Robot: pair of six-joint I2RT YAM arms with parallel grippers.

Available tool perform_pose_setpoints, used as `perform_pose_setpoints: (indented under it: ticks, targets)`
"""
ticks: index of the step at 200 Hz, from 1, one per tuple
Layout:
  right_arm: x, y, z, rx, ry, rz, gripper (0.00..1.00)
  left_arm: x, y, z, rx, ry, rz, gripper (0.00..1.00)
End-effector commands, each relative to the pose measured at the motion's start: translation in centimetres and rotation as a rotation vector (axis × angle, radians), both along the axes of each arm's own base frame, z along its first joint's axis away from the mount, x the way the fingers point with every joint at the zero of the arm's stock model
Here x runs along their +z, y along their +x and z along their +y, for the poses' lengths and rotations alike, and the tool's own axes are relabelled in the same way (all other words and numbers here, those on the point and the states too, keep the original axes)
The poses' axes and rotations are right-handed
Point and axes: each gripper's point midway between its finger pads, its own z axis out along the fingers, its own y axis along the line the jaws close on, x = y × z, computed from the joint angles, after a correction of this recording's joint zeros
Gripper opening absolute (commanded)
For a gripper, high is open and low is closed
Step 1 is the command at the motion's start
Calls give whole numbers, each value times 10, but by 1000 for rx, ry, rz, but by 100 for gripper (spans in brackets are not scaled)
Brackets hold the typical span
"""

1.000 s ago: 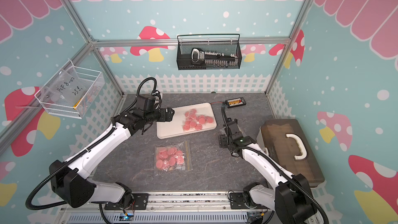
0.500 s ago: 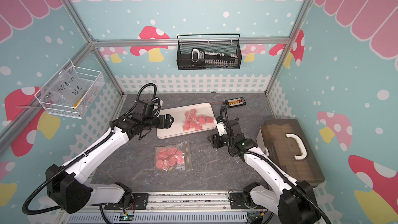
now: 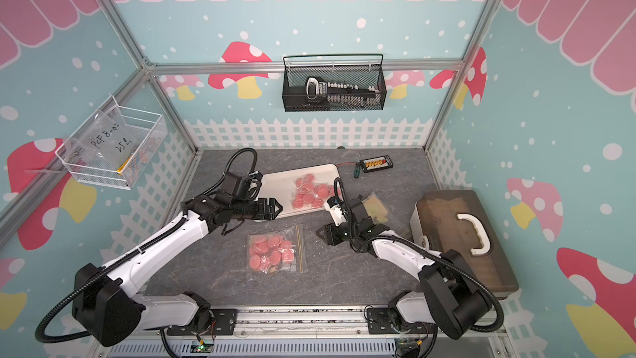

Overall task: Pour cookies out of the ziploc bag
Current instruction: Place the ziploc bag at the center of the board, then open the ziploc bag at the center of the board.

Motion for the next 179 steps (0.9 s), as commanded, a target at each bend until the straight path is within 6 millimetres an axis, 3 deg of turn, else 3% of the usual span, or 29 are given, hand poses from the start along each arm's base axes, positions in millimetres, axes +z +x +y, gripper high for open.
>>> perform_pose_setpoints:
  ticks: [1,63,179]
  targets:
    - [-5,-1,14,9,49,14,54,-4,-15,-8,-29,-26,33,88]
    - [-31,-9,28,5,65,86,51,-10,-27,-19,-28,-74,30,88]
    - [-50,-21,47,34,74,142,45,-14,-26,-24,-27,-78,18,88]
